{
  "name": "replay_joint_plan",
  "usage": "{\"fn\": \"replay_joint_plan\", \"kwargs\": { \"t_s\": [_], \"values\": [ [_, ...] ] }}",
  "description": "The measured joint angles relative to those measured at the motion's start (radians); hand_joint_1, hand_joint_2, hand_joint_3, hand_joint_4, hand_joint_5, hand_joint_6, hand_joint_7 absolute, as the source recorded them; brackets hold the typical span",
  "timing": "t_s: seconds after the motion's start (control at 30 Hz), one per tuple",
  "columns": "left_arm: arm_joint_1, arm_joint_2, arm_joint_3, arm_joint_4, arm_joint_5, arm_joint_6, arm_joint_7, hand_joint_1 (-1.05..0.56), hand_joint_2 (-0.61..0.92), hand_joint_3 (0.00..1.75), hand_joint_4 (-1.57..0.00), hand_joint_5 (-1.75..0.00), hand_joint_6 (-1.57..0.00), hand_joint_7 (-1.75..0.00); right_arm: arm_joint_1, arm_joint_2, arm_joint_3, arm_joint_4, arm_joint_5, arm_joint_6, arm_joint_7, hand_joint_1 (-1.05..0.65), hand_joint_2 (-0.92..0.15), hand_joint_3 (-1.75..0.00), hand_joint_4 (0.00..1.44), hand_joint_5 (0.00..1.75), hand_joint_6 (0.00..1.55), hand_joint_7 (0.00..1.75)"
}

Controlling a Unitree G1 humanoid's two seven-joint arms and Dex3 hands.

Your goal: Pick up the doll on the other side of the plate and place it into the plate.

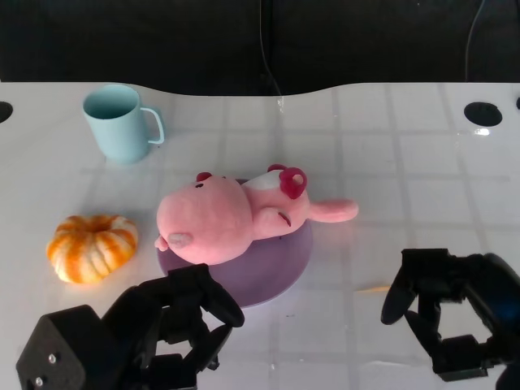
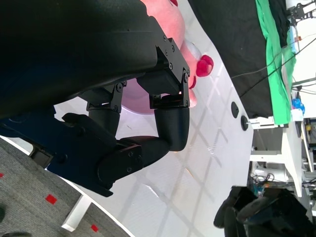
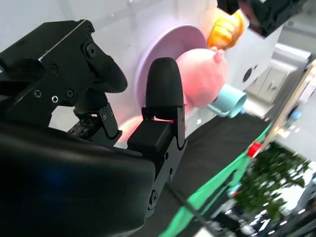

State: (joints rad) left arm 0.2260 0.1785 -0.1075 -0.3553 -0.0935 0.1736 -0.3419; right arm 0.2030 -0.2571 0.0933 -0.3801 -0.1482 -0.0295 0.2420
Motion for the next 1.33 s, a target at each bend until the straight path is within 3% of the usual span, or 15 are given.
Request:
{"fn": "replay_joint_plan", "kwargs": {
  "t_s": [0.17, 0.7, 1.13, 1.33],
  "values": [
    [0.003, 0.009, 0.005, 0.001, -0.001, -0.001, 0.000, -0.25, 0.68, 0.89, -0.65, -1.75, -0.66, -1.37, -0.015, 0.005, 0.001, 0.051, -0.011, -0.021, -0.013, 0.24, -0.34, -1.45, 0.82, 1.75, 0.75, 1.52],
    [-0.001, 0.012, -0.001, 0.049, -0.019, -0.046, -0.003, -0.24, 0.67, 0.91, -0.64, -1.75, -0.66, -1.38, -0.070, -0.021, 0.004, 0.239, -0.072, -0.136, -0.015, 0.22, -0.33, -1.40, 0.80, 1.75, 0.77, 1.47],
    [0.000, 0.006, -0.003, 0.069, -0.031, -0.073, -0.003, -0.24, 0.67, 0.95, -0.61, -1.75, -0.64, -1.40, -0.068, -0.025, 0.005, 0.226, -0.075, -0.119, 0.000, 0.23, -0.36, -1.38, 0.79, 1.75, 0.76, 1.46],
    [0.002, 0.011, -0.004, 0.069, -0.028, -0.073, -0.003, -0.29, 0.74, 0.84, -0.63, -1.75, -0.63, -1.38, -0.066, -0.026, 0.005, 0.220, -0.074, -0.118, 0.003, 0.22, -0.37, -1.38, 0.78, 1.75, 0.76, 1.44]
  ]
}}
